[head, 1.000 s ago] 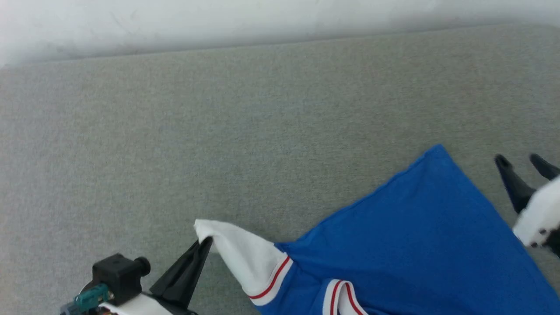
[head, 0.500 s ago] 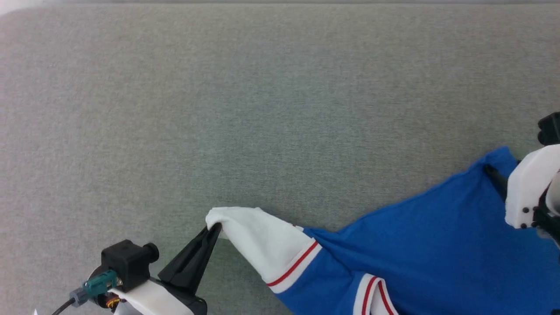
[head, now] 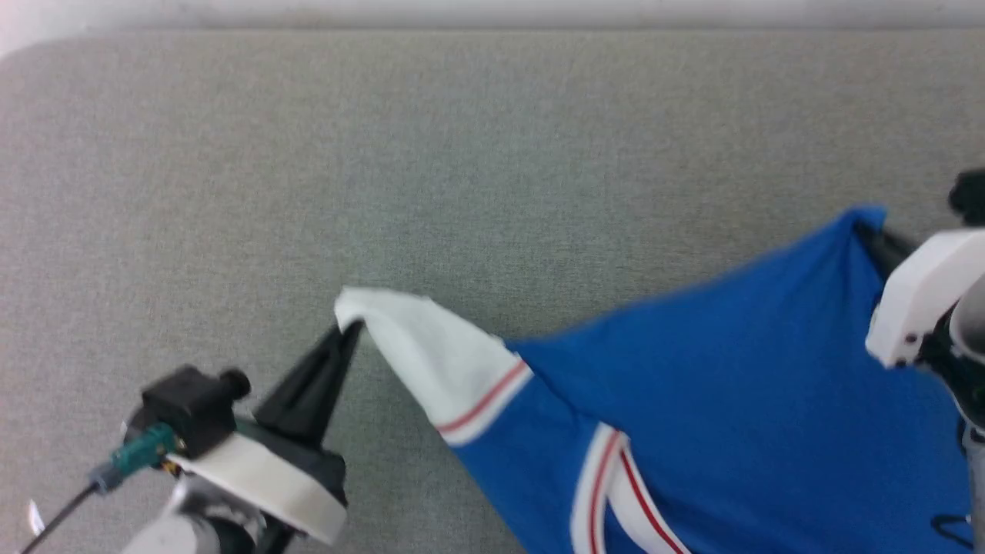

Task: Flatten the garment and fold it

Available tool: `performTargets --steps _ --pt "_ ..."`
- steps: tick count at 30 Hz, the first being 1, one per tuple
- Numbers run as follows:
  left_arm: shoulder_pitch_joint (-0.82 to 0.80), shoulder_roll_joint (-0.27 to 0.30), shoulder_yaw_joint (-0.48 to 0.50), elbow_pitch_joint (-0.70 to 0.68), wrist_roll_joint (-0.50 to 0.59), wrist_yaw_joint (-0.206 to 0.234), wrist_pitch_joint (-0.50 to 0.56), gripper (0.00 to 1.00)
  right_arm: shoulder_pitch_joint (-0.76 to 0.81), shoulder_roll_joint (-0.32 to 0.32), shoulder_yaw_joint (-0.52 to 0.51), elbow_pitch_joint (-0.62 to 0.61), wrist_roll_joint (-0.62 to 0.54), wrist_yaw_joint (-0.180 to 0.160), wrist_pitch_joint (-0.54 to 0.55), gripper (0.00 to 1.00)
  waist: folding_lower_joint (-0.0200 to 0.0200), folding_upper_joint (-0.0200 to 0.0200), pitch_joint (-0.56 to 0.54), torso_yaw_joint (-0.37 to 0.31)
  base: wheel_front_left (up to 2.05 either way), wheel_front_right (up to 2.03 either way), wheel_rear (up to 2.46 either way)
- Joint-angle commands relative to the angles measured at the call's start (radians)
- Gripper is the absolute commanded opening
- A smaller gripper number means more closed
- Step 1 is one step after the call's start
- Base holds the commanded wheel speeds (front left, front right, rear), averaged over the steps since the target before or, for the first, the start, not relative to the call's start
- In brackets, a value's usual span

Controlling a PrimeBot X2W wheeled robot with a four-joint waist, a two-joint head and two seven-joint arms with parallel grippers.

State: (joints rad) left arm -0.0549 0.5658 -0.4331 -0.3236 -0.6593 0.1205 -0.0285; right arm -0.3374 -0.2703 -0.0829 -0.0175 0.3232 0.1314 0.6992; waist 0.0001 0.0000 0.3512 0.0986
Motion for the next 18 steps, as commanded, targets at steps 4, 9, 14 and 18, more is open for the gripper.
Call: performTargets --steps 4,9,14,18 --pt "-0.149 -0.003 0.043 0.068 0.032 -0.025 -0.033 0.00 -0.089 0.039 -0.031 -0.048 0.017 -0.001 -0.099 0.00 -0.0001 0.0000 -0.143 -0.049 0.00 0.00 0.00" --pt "-0.325 0.007 0.081 0.156 0.056 -0.054 -0.051 0.00 -0.188 0.043 -0.015 -0.042 0.011 -0.001 -0.178 0.00 -0.0001 0.0000 -0.258 -0.078 0.00 0.00 0.00" --pt "-0.486 0.017 0.080 0.241 0.076 -0.092 -0.024 0.00 -0.286 0.041 0.022 0.016 0.001 -0.001 -0.221 0.00 -0.0001 0.0000 -0.337 -0.101 0.00 0.00 0.00" --pt "-0.646 0.014 0.060 0.360 0.080 -0.147 0.022 0.00 -0.392 0.042 0.066 0.111 -0.015 -0.001 -0.257 0.00 -0.0001 0.0000 -0.398 -0.126 0.00 0.00 0.00"
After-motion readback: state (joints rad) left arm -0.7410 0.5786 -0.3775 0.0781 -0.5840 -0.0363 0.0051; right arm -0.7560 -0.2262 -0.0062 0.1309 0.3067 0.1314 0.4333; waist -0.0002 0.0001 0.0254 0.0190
